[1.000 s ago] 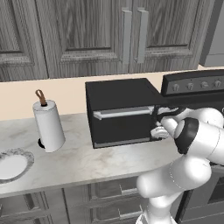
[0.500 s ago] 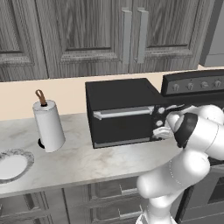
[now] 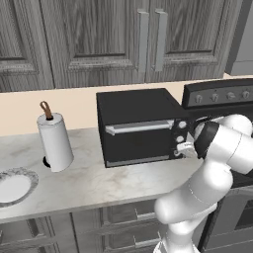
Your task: Pick up the bagel from the plate, place it on the toaster oven rack, close the door, and set the timer.
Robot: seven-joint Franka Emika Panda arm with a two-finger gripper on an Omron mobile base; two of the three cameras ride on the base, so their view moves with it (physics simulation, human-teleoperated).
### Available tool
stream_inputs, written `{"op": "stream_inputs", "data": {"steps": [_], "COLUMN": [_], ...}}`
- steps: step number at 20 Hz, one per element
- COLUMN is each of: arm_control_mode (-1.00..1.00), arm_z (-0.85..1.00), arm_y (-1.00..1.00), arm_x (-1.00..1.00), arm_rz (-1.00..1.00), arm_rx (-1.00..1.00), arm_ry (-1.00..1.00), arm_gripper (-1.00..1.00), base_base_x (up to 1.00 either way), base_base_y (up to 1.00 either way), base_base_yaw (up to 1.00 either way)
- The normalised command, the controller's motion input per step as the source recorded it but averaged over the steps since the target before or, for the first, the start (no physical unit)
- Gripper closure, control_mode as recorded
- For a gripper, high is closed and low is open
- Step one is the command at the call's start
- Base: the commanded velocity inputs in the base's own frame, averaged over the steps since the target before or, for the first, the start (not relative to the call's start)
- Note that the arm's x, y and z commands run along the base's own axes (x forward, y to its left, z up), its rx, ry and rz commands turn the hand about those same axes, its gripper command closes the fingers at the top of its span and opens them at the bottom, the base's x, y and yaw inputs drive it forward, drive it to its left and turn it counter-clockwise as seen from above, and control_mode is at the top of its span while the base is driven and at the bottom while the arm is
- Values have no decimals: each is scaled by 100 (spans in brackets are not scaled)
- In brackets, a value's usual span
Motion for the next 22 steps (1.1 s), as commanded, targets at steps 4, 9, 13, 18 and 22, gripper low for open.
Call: {"op": "stream_inputs", "data": {"steps": [4, 9, 13, 18, 22], "arm_control_mode": [-100, -100, -100, -100, -100], "arm_z": [20, 0, 0, 0, 0], "arm_y": [-59, -47, -25, -14, -10], "arm_x": [19, 11, 14, 18, 8], "arm_rz": [10, 9, 5, 3, 2], "arm_rx": [21, 12, 2, 0, 0], "arm_ry": [0, 1, 3, 5, 4], "arm_gripper": [100, 100, 100, 100, 100], "base_base_x": [0, 0, 0, 0, 0], "base_base_y": [0, 0, 0, 0, 0], "base_base_yaw": [0, 0, 0, 0, 0]}}
